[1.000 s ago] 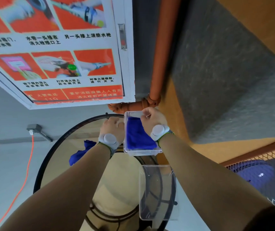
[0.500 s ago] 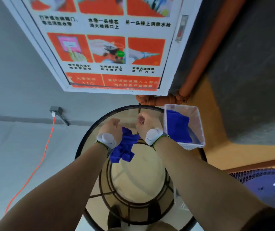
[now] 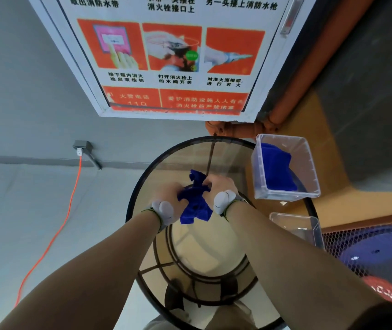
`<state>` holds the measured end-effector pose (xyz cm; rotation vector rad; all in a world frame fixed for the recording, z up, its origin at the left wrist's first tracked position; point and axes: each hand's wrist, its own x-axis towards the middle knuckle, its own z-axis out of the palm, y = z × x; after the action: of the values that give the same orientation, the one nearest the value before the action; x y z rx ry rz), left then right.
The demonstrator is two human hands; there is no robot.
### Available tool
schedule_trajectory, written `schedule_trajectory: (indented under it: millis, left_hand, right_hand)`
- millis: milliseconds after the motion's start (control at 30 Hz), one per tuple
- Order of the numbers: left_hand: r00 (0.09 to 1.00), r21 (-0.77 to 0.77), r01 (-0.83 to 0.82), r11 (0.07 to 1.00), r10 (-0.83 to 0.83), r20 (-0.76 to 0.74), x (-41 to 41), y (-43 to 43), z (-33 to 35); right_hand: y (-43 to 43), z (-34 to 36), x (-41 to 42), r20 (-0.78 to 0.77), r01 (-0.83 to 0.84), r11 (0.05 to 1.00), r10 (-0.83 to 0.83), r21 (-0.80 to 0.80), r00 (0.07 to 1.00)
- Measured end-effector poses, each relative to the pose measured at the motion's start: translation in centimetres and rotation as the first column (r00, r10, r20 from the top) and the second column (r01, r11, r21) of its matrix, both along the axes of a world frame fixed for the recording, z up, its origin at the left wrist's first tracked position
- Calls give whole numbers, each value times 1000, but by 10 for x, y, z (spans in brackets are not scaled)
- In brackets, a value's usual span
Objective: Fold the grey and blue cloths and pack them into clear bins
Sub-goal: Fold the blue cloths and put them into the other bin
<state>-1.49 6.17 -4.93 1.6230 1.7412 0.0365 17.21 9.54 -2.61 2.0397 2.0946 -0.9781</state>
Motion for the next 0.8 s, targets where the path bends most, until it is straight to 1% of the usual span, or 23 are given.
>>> schedule_trajectory:
  millis: [133,200,267,333,400,500,600,700,800]
  left_hand:
    - [998,106,32,994,-27,-50,-2,5,13]
    - [1000,161,27,987,-26,-9,-1,11,27]
    - [995,186,-8,982,-10,94,-1,11,46]
    - [986,213,-35,976,-1,165,-2,14,60]
    - [980,271,-49,961,-7,200,-6,15,76]
    - [976,339,-44,940,-32,216,-9,16,99]
    - [972,403,-47,914,-51,229,-8,16,125]
    - [983,473,-33,881,-58,175,-6,18,148]
    - [983,525,-69,849,-34,183,-2,11,168]
  right_hand:
    - [-7,13,5,-167,120,990,-107,73,980]
    - [-8,24,5,-231,142,984,-114,109,966]
    - [-13,39,6,-265,144,978,-100,151,959]
    - [-11,50,7,-238,92,973,-40,214,970]
    - [-13,63,7,-178,51,952,5,303,984]
    - [-15,87,7,-149,87,911,-29,404,988]
    - [-19,106,7,-171,126,871,-50,474,984]
    - [-15,125,8,-217,146,830,-31,539,976]
    - [-19,143,12,-247,164,798,-20,580,969]
